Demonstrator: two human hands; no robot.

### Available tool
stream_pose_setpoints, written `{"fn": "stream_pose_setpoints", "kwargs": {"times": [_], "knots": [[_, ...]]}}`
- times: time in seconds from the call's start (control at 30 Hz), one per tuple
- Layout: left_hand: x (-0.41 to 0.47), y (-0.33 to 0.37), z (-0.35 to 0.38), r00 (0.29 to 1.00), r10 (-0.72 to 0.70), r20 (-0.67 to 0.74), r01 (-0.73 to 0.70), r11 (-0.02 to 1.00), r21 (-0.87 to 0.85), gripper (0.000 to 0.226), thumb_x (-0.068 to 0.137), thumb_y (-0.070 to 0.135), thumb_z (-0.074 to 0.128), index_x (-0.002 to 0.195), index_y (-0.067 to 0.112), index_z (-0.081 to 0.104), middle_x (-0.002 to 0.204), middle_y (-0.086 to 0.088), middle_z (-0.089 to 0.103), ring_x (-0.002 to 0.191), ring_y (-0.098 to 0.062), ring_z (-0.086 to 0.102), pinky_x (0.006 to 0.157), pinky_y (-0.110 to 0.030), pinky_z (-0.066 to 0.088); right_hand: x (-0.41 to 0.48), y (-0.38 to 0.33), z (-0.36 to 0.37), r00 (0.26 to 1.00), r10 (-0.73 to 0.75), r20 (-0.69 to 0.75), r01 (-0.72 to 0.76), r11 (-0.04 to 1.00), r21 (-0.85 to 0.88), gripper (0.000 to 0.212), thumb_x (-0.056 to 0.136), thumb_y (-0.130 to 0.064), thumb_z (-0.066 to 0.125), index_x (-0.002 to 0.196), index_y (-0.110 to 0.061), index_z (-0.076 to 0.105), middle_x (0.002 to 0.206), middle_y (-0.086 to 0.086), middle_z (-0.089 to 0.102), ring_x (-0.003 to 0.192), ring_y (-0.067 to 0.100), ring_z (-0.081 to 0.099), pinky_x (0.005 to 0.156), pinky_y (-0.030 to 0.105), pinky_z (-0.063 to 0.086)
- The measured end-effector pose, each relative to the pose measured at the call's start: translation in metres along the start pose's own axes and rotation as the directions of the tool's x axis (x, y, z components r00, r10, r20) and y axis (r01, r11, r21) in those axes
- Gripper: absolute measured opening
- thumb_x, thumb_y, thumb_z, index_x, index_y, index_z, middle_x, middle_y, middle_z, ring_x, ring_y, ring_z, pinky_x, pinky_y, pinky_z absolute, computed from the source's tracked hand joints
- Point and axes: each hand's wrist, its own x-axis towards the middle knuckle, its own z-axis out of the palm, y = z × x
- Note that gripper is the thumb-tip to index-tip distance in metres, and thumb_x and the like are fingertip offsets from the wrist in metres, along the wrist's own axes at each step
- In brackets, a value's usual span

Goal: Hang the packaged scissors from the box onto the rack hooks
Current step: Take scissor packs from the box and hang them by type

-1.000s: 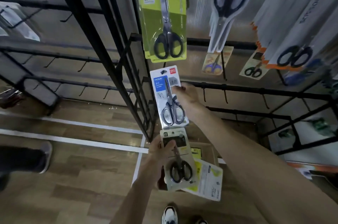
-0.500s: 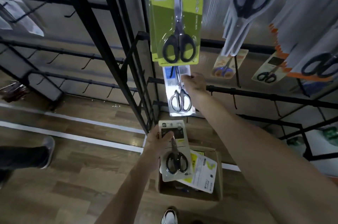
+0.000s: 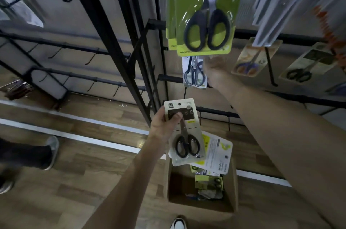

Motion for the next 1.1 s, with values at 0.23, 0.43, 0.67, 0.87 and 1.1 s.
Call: {"fn": "stream_pose_setpoints", "kwargs": {"times": [0.23,0.43,0.67,0.87,1.1], "knots": [[-0.021,0.030,0.012,0.996,-0.020,0.082,0.022,0.999,-0.027,0.020,0.097,0.010,0.066,0.115,0.015,0.064,0.108,-0.010,0.074,0.101,-0.029,0.071,0.072,-0.035,0.061,-0.158,0.057,-0.046,0.954,-0.042,0.295,0.070,0.994,-0.087,0.044,0.098,-0.052,0.053,0.112,-0.011,0.058,0.108,0.003,0.064,0.100,0.020,0.061,0.079,0.034,0.048],[-0.071,0.057,0.048,0.987,-0.008,0.158,-0.020,0.984,0.175,0.027,0.097,0.017,0.068,0.122,0.007,0.065,0.111,-0.011,0.073,0.102,-0.027,0.071,0.085,-0.043,0.062,-0.225,0.058,-0.100,0.932,-0.092,0.350,0.058,0.993,0.107,0.015,0.090,-0.037,0.071,0.092,-0.022,0.073,0.084,0.001,0.076,0.079,0.016,0.074,0.071,0.035,0.062],[-0.124,0.076,0.077,0.941,-0.034,0.337,-0.018,0.989,0.150,0.016,0.088,-0.004,0.072,0.101,0.005,0.073,0.098,-0.013,0.077,0.095,-0.025,0.074,0.078,-0.028,0.061,-0.256,0.068,-0.165,0.997,0.041,0.066,-0.056,0.967,0.248,0.008,0.086,-0.019,0.074,0.083,-0.011,0.076,0.076,0.002,0.075,0.076,0.018,0.071,0.060,0.026,0.054],[-0.154,0.077,0.117,0.883,-0.087,0.460,-0.033,0.969,0.246,0.028,0.082,0.002,0.080,0.108,0.010,0.073,0.097,-0.007,0.078,0.089,-0.017,0.075,0.077,-0.030,0.061,-0.266,0.088,-0.224,0.972,0.177,-0.153,-0.104,0.912,0.397,0.015,0.086,-0.012,0.073,0.096,-0.005,0.066,0.094,0.012,0.072,0.086,0.022,0.068,0.074,0.035,0.054],[-0.180,0.068,0.170,0.949,0.031,0.313,-0.198,0.832,0.518,0.016,0.094,0.004,0.064,0.090,0.017,0.072,0.099,-0.005,0.074,0.096,-0.020,0.068,0.091,-0.026,0.051,-0.284,0.121,-0.319,0.948,0.077,-0.308,-0.014,0.979,0.202,0.009,0.093,-0.018,0.064,0.093,-0.009,0.061,0.081,-0.001,0.061,0.078,0.017,0.058,0.061,0.028,0.041]]}}
